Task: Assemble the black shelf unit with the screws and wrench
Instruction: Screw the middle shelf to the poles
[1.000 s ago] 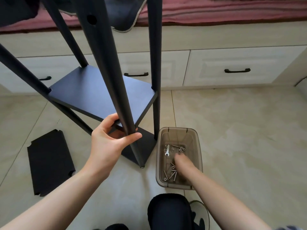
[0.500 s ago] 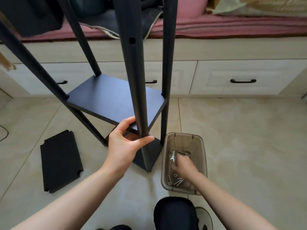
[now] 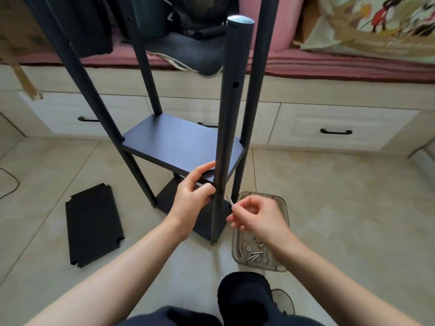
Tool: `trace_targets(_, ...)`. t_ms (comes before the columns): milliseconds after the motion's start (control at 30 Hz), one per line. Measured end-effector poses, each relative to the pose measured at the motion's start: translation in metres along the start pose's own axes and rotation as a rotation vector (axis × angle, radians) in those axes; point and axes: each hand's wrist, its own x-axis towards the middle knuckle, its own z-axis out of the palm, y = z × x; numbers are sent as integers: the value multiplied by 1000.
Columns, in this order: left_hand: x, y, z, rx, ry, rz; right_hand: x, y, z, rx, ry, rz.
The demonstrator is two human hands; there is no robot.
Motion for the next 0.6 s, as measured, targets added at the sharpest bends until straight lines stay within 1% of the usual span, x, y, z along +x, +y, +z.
trace_targets(33,-1,2,-1,-64,-21,-31,-2,-2,3,-13,6,-6)
trace_targets(100,-2,6,-2,-114,-26,-59,-2,-7,8,-21,23,-4)
trace_targets(233,-3,3,0,-107,-11,-32,-4,-10,15,-34,40,21)
trace_targets(400,3,-4,-1,-132,1,-22,-6,-12,21,-36,35,7)
trace_targets(600,5,-6,3,-318,78,15,-4,-14,21,-10,59,26)
